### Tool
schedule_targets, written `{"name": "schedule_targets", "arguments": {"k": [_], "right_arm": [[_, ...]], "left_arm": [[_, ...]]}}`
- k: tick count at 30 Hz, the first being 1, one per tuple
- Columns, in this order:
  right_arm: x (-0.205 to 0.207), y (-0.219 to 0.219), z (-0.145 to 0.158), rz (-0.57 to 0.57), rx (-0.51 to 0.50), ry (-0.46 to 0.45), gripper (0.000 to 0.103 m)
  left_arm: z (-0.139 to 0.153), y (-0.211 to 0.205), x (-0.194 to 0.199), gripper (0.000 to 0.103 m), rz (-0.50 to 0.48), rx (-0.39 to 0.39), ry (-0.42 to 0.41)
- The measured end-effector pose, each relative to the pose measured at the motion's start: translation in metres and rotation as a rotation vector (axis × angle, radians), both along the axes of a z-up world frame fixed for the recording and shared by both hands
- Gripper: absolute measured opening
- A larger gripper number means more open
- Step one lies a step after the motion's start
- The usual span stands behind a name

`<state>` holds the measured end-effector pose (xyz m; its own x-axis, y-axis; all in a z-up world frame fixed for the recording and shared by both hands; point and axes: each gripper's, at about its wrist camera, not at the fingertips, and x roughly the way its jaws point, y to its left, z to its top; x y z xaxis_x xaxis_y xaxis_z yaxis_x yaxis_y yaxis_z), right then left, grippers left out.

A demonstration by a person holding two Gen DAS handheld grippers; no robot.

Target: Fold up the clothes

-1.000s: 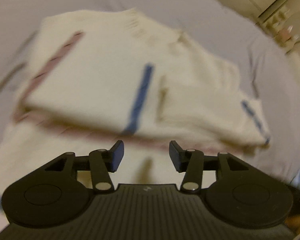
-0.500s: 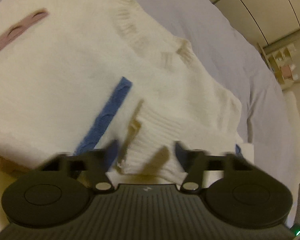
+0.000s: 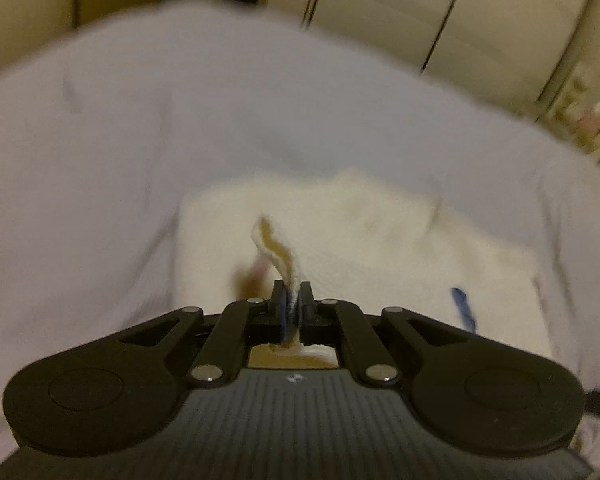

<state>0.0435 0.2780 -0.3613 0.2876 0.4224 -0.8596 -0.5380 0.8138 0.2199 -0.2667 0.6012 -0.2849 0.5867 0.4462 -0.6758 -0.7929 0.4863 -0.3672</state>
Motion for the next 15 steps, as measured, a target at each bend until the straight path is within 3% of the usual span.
{"name": "schedule_targets", "arguments": {"k": [3, 4, 6, 8, 9, 10, 13, 15], "right_arm": [[-0.008, 0.010, 0.000, 0.050, -0.005, -0.014, 0.058], [-0.010, 0.012, 0.000, 0.066, -0.008, -0.020, 0.058], [-0.013, 0.016, 0.000, 0.098, -0.013, -0.034, 0.058], [-0.016, 0.020, 0.001, 0.130, -0.015, -0.047, 0.058], [-0.018, 0.021, 0.003, 0.148, -0.011, -0.055, 0.058], [-0.020, 0.022, 0.004, 0.170, -0.010, -0.068, 0.058], [-0.029, 0.025, 0.011, 0.243, -0.026, -0.130, 0.058], [-0.035, 0.026, 0.014, 0.280, -0.026, -0.163, 0.058]], "left_arm": [[-0.021, 0.010, -0.014, 0.009, 0.043, -0.094, 0.008], [-0.029, 0.014, -0.019, 0.020, 0.058, -0.126, 0.010], [-0.043, 0.021, -0.028, 0.032, 0.087, -0.189, 0.015], [-0.054, 0.028, -0.035, 0.028, 0.107, -0.239, 0.018], [-0.054, 0.029, -0.034, 0.008, 0.104, -0.239, 0.017], [-0.050, 0.029, -0.033, 0.002, 0.103, -0.223, 0.017], [-0.026, 0.019, -0.040, 0.002, 0.078, -0.116, -0.001], [-0.011, 0.006, -0.041, 0.002, 0.040, -0.014, 0.037]]}}
